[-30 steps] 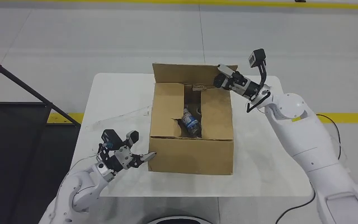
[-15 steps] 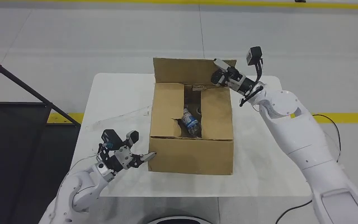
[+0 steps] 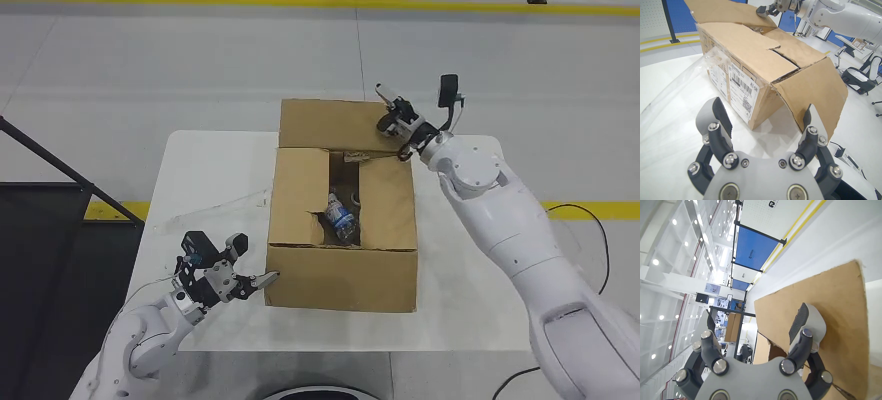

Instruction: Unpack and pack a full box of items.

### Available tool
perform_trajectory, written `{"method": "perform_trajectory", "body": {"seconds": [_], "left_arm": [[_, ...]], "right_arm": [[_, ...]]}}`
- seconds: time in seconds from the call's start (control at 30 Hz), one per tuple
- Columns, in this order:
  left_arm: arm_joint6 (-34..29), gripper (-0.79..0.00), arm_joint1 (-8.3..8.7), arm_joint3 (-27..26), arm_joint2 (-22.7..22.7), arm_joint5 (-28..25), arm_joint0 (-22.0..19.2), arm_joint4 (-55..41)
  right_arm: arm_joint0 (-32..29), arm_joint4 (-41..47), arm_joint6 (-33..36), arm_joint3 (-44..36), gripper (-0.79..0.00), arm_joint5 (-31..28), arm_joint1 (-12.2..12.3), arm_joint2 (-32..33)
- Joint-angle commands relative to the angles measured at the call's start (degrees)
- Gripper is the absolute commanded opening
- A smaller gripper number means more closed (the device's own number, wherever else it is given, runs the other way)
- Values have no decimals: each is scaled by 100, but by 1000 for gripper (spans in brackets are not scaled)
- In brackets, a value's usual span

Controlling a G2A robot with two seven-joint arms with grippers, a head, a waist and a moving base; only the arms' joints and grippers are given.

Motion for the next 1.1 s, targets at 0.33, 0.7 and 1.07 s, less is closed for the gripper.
{"method": "perform_trajectory", "body": {"seconds": [0.33,0.7,1.07], "left_arm": [[71,0,21,-44,34,95,33,19],[565,0,23,-85,-234,441,69,-464],[574,0,39,65,-532,650,-24,-973]], "right_arm": [[339,262,615,1120,0,173,-373,27],[283,15,3018,477,0,-949,-338,140],[345,-557,4089,192,0,441,-499,-267]]}}
